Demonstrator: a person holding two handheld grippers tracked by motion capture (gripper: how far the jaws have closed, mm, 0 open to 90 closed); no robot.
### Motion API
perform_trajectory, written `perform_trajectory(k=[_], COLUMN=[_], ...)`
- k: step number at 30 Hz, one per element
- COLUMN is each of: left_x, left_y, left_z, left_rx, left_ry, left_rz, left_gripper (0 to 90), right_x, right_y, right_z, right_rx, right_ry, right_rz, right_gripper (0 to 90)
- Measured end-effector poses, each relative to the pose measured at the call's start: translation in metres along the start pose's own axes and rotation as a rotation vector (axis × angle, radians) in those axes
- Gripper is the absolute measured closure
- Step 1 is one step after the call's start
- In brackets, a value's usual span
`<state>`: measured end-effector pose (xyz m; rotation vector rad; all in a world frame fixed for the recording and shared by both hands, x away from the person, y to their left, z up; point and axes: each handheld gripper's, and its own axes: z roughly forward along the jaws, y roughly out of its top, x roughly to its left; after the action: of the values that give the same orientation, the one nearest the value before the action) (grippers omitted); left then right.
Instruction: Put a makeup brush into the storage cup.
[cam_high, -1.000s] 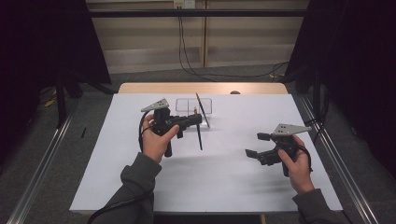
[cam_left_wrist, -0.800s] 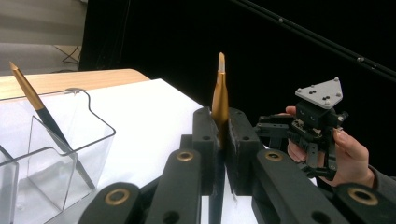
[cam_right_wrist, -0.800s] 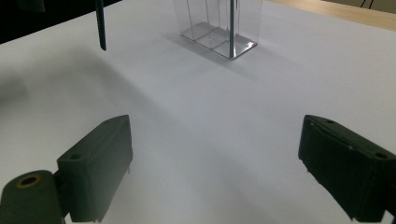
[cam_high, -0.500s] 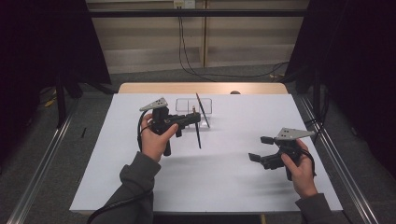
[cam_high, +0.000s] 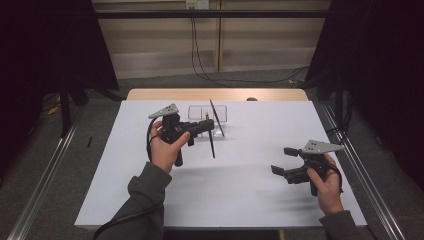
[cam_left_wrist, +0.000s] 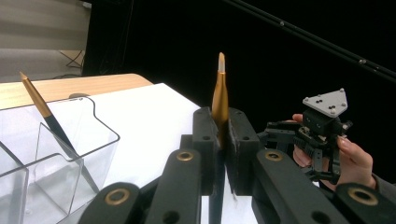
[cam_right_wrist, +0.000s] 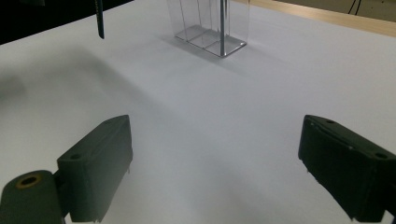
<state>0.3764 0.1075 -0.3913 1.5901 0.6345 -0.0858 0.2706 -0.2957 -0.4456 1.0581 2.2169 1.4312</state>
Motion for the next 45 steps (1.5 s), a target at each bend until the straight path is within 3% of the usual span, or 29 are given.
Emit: perform_trajectory(k=[9,36,45], left_x=[0.002,0.008,0.014], left_y=[0.001,0.019,0.024], left_z=[-0.001,0.008,0.012], left_rx=[-0.005,-0.026,-0.050], left_ry=[0.010,0.046,0.065], left_rz=[-0.001,0.028,0.014], left_gripper=[83.9,83.9,83.9], right_x=[-0.002,-0.004,-0.005], right_y=[-0.003,-0.005,-0.005], right_z=[-0.007,-0.011,-0.011], right_rx=[-0.054,-0.077,-0.089], right_ry=[0.001,0.016,0.020], right_rz=[-0.012,-0.013,-0.016], right_gripper=[9.3,9.3,9.3])
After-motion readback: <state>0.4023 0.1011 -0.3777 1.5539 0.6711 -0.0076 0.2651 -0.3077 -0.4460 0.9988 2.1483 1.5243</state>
